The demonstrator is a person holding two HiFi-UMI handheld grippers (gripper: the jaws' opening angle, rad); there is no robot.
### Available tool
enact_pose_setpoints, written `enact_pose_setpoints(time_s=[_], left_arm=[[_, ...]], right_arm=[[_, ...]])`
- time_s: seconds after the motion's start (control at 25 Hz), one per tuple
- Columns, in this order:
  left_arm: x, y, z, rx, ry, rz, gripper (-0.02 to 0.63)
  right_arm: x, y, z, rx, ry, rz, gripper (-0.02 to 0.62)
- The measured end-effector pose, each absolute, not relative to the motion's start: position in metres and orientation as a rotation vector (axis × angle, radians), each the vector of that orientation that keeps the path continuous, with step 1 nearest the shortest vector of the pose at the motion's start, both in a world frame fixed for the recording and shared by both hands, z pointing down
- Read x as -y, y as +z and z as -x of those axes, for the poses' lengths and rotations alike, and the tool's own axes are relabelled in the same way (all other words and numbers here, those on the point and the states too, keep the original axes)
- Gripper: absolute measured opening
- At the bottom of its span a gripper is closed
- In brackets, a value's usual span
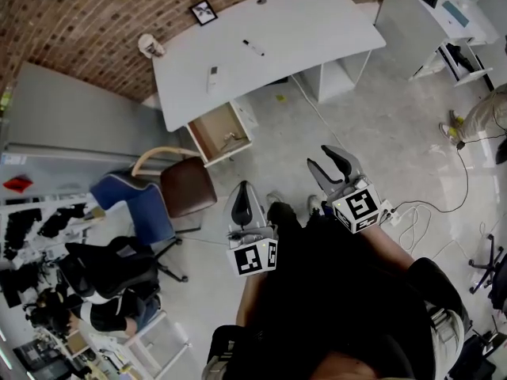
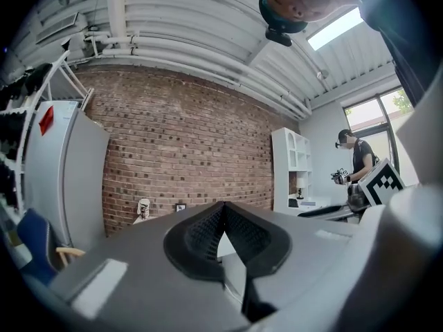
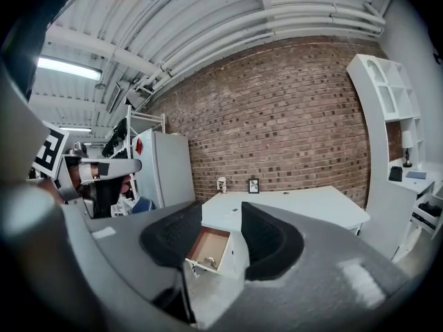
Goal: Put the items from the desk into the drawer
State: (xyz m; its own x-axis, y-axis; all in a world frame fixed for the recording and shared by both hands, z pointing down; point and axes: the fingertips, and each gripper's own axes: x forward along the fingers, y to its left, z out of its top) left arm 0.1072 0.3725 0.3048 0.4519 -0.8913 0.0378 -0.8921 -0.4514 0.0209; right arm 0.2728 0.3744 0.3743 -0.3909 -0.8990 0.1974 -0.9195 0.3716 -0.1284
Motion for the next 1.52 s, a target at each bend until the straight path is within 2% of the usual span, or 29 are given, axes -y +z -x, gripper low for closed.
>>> enact_pose_setpoints(time_s=[0.68,1.52], left_arm=[[-0.285,0.32,-0.111,1.591,0.021,-2.622,0.014],[-0.106,0.313,-0.057,1.484,-0.029,-2.665,0.015]], right_arm=[[-0.298,0.39,-0.273,2.49,0.362,-1.639,0.173],[-0.116,0.376,-0.217,2.423,0.395,-1.684,0.173]])
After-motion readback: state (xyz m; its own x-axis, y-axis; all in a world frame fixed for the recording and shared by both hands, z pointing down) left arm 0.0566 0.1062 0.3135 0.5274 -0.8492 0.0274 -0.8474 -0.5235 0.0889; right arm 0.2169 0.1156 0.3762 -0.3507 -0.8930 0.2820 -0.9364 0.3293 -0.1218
